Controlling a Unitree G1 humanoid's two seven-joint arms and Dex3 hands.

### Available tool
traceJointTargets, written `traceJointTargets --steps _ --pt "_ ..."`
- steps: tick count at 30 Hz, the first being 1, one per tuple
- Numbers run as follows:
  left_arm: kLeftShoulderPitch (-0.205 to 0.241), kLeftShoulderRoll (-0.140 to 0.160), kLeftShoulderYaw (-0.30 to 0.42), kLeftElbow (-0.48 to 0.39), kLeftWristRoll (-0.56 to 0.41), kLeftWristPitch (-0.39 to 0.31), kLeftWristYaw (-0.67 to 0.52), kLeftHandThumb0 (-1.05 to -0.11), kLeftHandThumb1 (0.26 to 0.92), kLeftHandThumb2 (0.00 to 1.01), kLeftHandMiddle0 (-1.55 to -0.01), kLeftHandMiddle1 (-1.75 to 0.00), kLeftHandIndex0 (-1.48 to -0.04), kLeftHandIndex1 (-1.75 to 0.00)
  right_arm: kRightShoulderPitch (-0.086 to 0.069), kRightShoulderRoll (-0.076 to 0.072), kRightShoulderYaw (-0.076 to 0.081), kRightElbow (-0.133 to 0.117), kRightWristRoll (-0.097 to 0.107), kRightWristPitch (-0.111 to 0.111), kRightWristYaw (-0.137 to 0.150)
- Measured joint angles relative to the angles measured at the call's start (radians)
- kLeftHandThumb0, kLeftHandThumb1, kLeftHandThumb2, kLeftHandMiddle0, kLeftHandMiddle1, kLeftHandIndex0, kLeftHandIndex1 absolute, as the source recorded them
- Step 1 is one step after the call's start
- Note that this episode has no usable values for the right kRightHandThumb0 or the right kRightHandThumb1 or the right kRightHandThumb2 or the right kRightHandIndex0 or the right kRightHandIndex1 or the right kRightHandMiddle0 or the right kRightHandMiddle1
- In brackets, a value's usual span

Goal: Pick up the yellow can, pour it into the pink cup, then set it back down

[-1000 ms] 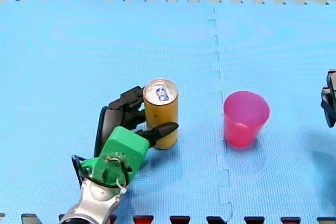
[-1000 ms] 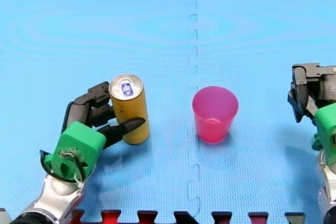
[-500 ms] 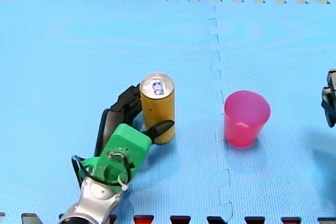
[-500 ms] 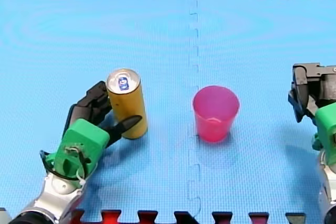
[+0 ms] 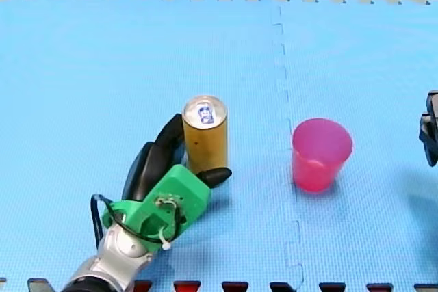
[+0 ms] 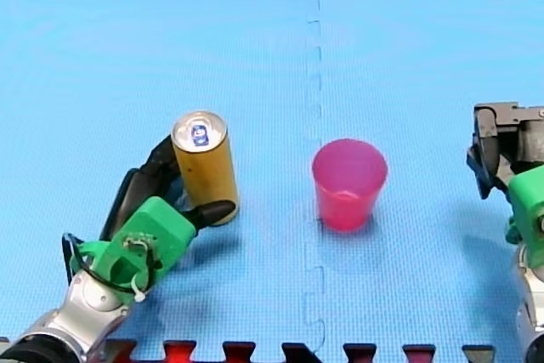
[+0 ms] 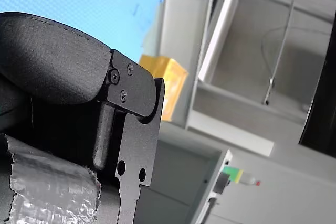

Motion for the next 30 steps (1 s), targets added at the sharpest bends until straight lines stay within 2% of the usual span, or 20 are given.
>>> traceJointTargets --steps 10,18,24,30 --pt "-0.002 0.024 -0.026 -0.009 0.007 0.001 -0.054 -1.048 0.874 0.01 -0.16 0.0 -0.13 0.0 -0.002 0.0 -0.001 0.004 0.001 0.0 0.001" --pt "-0.003 0.026 -0.015 -0.009 -0.023 0.0 -0.108 -1.048 0.896 0.01 -0.17 -0.01 -0.12 0.0 -0.003 0.0 -0.002 0.009 0.005 -0.001 0.007" --pt "-0.003 0.006 0.044 -0.005 -0.105 -0.014 -0.145 -1.048 0.921 0.04 -0.21 -0.03 -0.12 0.0 -0.003 -0.002 -0.003 0.013 0.006 -0.004 0.008" --pt "0.001 -0.019 0.138 -0.006 -0.232 -0.046 -0.26 -1.048 0.921 0.05 -0.2 -0.02 -0.13 0.0 -0.004 -0.004 -0.003 0.017 0.006 -0.005 0.009"
